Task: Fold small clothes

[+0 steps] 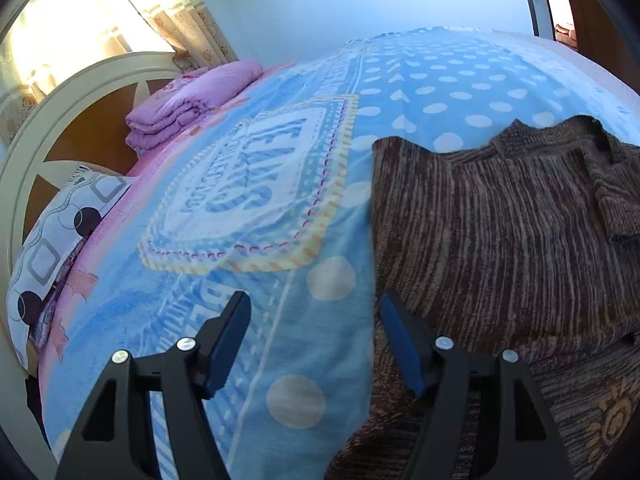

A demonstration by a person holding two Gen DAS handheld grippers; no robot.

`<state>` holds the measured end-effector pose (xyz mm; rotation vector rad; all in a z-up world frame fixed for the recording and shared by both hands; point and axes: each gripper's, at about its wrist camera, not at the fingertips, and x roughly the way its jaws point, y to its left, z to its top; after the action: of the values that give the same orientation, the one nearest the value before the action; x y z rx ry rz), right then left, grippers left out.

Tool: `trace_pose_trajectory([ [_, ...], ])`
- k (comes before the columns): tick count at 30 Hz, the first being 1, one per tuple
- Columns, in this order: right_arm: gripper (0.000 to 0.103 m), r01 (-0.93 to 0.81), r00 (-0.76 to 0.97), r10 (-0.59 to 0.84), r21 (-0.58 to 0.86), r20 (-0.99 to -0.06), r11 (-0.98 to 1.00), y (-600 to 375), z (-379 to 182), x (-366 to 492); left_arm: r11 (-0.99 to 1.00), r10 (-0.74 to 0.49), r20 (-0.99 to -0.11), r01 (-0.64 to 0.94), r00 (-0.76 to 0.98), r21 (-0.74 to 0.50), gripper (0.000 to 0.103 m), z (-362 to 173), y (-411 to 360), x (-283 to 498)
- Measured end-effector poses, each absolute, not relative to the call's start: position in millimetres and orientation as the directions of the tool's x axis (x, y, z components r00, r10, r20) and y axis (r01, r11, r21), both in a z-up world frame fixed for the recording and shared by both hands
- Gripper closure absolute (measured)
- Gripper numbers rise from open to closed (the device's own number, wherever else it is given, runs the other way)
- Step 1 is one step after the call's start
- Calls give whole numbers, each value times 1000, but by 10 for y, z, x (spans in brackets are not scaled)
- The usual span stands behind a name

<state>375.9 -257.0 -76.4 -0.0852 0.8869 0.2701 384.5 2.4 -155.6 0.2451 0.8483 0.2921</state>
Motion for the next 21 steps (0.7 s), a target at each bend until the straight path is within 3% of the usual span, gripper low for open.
trace_pose_trajectory([
  [3, 33, -324, 551, 173, -18, -817, 946, -2158, -950, 4025, 944, 329, -713, -187, 620, 272, 19, -1568, 144, 3868],
  [7, 33, -300, 538, 96, -84, -837, 950, -1929, -1186, 4336, 954, 291, -744, -235, 601, 183, 10, -1599, 347, 3879],
  [9, 33, -178, 565, -30, -158, -824, 971, -2049, -1231, 4506, 956, 284, -748, -238, 600, 172, 9, -1618, 358, 3887],
  [13, 33, 149, 570, -149, -77, -808, 986, -2826, -1128, 4628, 959, 266, -754, -247, 601, 141, 6, -1629, 401, 3870],
  [19, 34, 14, 607, 133, 177, -784, 984, -3027, -871, 4099, 965, 219, -770, -248, 599, 82, 5, -1649, 473, 3865],
  [21, 45, -53, 563, 258, 277, -785, 959, -2930, -915, 3943, 963, 232, -769, -255, 596, 92, 2, -1649, 465, 3859],
])
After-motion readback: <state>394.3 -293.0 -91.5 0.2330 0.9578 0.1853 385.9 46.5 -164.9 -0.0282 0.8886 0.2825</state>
